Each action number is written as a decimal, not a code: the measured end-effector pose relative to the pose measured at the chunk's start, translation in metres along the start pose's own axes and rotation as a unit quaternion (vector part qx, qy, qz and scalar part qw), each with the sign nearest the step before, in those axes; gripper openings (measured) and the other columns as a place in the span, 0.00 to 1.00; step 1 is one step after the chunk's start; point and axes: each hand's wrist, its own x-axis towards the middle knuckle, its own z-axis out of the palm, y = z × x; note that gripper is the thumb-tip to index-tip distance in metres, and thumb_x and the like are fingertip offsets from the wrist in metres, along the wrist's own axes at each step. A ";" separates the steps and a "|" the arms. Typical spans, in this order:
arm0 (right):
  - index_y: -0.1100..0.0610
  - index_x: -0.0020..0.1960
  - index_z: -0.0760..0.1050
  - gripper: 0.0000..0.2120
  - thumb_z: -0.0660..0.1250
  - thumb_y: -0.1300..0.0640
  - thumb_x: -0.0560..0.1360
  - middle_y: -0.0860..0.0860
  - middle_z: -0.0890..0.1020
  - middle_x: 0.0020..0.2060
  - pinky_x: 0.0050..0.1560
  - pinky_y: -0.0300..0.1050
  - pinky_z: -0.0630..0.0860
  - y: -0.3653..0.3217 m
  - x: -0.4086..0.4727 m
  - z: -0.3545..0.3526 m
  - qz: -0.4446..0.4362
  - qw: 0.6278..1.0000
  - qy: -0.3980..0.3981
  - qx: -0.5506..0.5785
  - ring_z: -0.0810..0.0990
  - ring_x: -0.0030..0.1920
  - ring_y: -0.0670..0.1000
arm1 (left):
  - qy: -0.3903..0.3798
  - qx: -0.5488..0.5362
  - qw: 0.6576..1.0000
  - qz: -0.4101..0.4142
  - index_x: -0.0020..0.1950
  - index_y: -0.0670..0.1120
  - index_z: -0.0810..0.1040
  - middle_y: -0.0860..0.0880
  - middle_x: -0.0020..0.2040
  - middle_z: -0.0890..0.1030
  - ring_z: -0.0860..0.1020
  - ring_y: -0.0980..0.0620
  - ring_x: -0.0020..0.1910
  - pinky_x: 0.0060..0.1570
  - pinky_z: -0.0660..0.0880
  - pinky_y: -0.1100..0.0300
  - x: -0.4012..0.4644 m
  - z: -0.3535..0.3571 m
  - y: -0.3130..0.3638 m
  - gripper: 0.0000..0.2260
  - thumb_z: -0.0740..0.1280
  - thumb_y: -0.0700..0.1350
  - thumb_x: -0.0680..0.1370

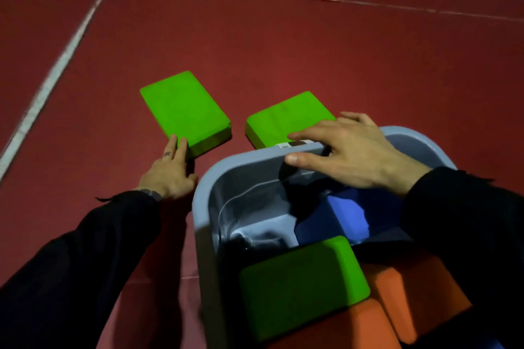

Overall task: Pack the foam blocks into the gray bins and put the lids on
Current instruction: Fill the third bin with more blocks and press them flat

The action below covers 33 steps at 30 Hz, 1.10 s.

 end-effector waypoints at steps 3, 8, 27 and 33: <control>0.31 0.64 0.76 0.43 0.34 0.16 0.67 0.39 0.82 0.57 0.66 0.52 0.64 -0.007 -0.006 -0.007 0.006 1.000 -0.021 0.005 0.78 0.61 0.46 | 0.079 0.113 0.990 0.023 0.81 0.46 0.54 0.44 0.83 0.49 0.60 0.38 0.78 0.72 0.64 0.41 -0.008 -0.004 0.005 0.34 0.63 0.56 0.81; 0.44 0.67 0.77 0.31 0.52 0.26 0.77 0.47 0.81 0.64 0.62 0.46 0.70 -0.014 0.039 -0.031 0.074 0.985 -0.134 0.081 0.78 0.61 0.53 | 0.102 0.126 0.977 0.136 0.68 0.40 0.67 0.37 0.75 0.65 0.65 0.39 0.75 0.71 0.67 0.45 0.004 -0.011 0.008 0.24 0.65 0.52 0.78; 0.48 0.84 0.39 0.58 0.77 0.40 0.70 0.53 0.59 0.81 0.76 0.60 0.62 -0.032 0.232 0.087 -0.081 0.923 -0.255 -0.277 0.62 0.79 0.59 | 0.038 0.054 0.995 0.070 0.82 0.58 0.38 0.57 0.81 0.33 0.34 0.50 0.81 0.67 0.70 0.34 0.030 0.013 -0.016 0.46 0.65 0.43 0.74; 0.41 0.77 0.67 0.37 0.74 0.37 0.71 0.51 0.70 0.74 0.71 0.57 0.70 -0.033 0.207 0.070 -0.075 0.875 -0.286 -0.383 0.70 0.73 0.57 | 0.025 0.054 0.997 0.050 0.82 0.56 0.38 0.55 0.81 0.32 0.33 0.49 0.81 0.65 0.70 0.32 0.023 0.008 -0.007 0.47 0.67 0.44 0.74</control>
